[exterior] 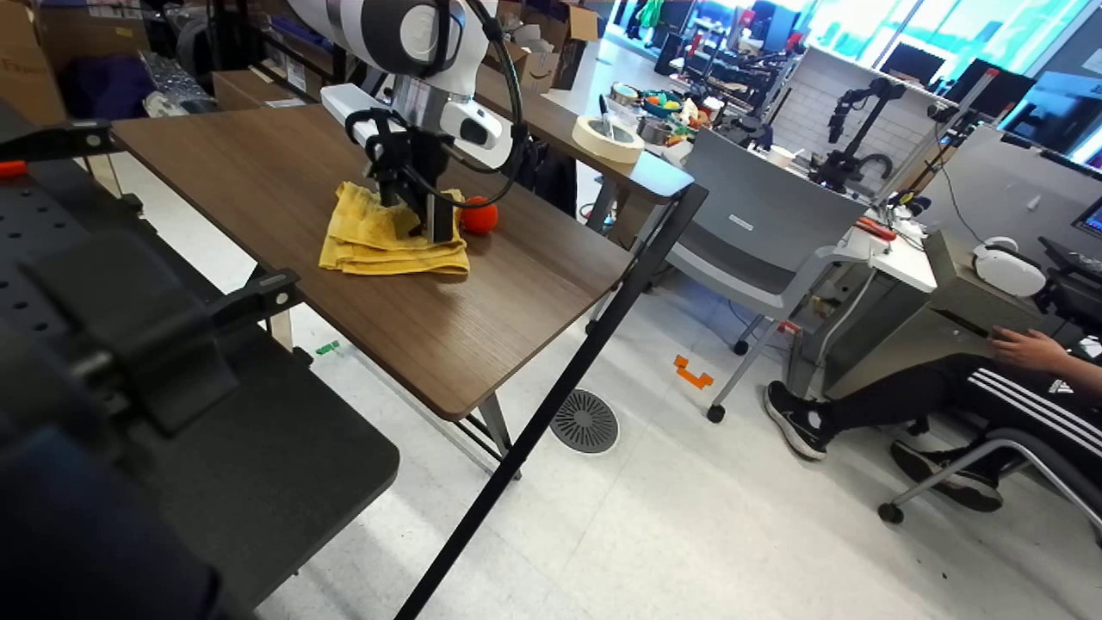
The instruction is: Wipe the table
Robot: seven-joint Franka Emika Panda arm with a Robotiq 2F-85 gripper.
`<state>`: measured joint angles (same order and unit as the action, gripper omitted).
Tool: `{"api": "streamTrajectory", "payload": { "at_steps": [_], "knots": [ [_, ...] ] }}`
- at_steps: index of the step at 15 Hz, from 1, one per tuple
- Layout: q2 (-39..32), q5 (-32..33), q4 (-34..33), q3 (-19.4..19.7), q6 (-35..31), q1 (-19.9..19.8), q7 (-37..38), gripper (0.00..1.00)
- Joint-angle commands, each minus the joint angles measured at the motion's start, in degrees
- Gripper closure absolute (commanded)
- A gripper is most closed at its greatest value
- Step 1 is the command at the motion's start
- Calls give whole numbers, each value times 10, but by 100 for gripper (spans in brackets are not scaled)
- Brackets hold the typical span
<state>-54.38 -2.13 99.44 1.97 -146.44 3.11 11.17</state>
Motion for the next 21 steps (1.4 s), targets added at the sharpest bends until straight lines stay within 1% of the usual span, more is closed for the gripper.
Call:
{"api": "streamTrajectory", "payload": {
  "at_steps": [1,2,4,5,7,8,9,11,13,14,15,18,20,21],
  "knots": [
    [93,35,111,12,-41,15,-44,0],
    [93,32,111,8,-46,10,-49,0],
    [96,27,111,-4,-31,-1,-63,0],
    [0,-3,-3,2,1,2,-2,0],
    [0,-3,-3,2,1,2,-2,0],
    [-15,2,-15,14,5,8,11,0],
    [-10,8,0,23,-10,13,13,0],
    [24,23,61,37,-60,22,11,0],
    [53,31,103,41,-87,26,4,0],
    [58,33,112,42,-97,26,3,0],
    [69,46,130,51,-134,33,0,0],
    [110,65,228,98,-268,63,5,0],
    [129,61,277,123,-326,79,-2,0],
    [90,45,210,97,-280,56,-13,0]
  ]
}}
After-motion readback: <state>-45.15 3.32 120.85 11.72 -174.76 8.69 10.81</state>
